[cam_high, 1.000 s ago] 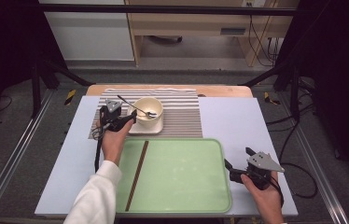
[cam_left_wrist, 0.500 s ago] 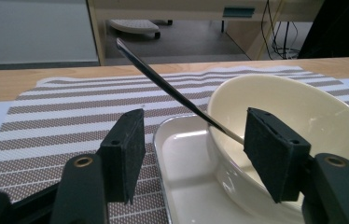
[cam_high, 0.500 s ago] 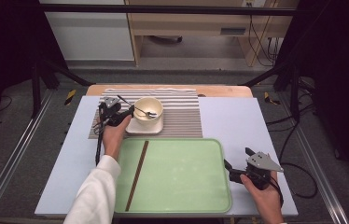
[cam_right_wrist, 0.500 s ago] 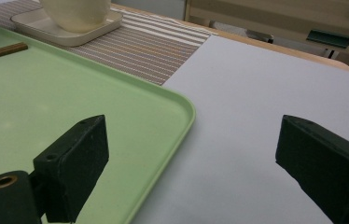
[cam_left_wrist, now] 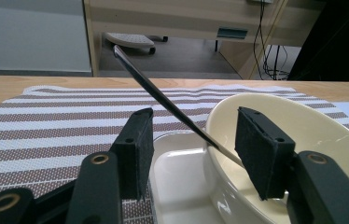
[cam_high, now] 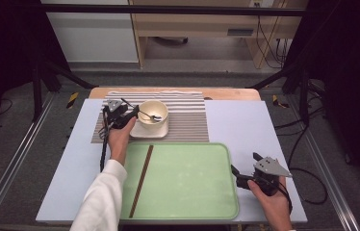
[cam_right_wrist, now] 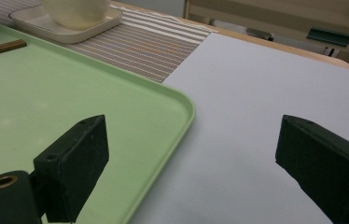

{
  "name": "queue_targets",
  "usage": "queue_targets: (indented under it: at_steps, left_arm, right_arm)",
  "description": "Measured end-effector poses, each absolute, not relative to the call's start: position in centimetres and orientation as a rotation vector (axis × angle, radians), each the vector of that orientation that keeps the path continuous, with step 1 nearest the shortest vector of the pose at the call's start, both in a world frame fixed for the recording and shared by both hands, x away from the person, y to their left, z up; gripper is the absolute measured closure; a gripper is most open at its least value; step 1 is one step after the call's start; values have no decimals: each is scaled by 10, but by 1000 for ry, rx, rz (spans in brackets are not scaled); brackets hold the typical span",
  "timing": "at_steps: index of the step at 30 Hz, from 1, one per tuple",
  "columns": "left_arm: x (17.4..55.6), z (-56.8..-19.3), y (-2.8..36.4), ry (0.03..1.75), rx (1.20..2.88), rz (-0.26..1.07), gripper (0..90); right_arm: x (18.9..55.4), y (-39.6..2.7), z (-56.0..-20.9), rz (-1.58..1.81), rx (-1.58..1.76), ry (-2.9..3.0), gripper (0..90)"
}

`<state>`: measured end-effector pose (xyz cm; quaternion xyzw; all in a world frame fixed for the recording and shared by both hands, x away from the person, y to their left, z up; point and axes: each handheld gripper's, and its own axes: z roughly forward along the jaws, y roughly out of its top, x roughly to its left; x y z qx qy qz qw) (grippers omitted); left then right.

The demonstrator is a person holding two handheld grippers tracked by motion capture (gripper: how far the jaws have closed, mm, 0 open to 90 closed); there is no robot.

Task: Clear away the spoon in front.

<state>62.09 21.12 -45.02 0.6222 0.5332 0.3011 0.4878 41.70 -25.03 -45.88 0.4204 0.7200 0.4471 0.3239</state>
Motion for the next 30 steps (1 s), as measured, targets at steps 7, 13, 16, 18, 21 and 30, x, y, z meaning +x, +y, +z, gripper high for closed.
queue_targets:
  at_steps: [7,13,16,18,21,30]
  left_arm:
    - [624,-453,217,1306,1441,677,504]
    - [625,-454,217,1293,1422,662,566]
    - [625,-455,216,1293,1420,659,607]
    - [625,-455,215,1290,1419,661,632]
    - [625,-454,216,1293,1410,666,678]
    - [617,-442,215,1261,1324,606,827]
  right_arm:
    - [417,-250,-460,1169,1107,1893,96]
    - [417,-250,-460,1166,1105,1897,96]
    - [417,-250,-460,1165,1104,1896,97]
    - [417,-250,-460,1163,1104,1896,97]
    - [417,-250,-460,1165,1104,1896,97]
    - [417,-250,-460,1164,1103,1896,97]
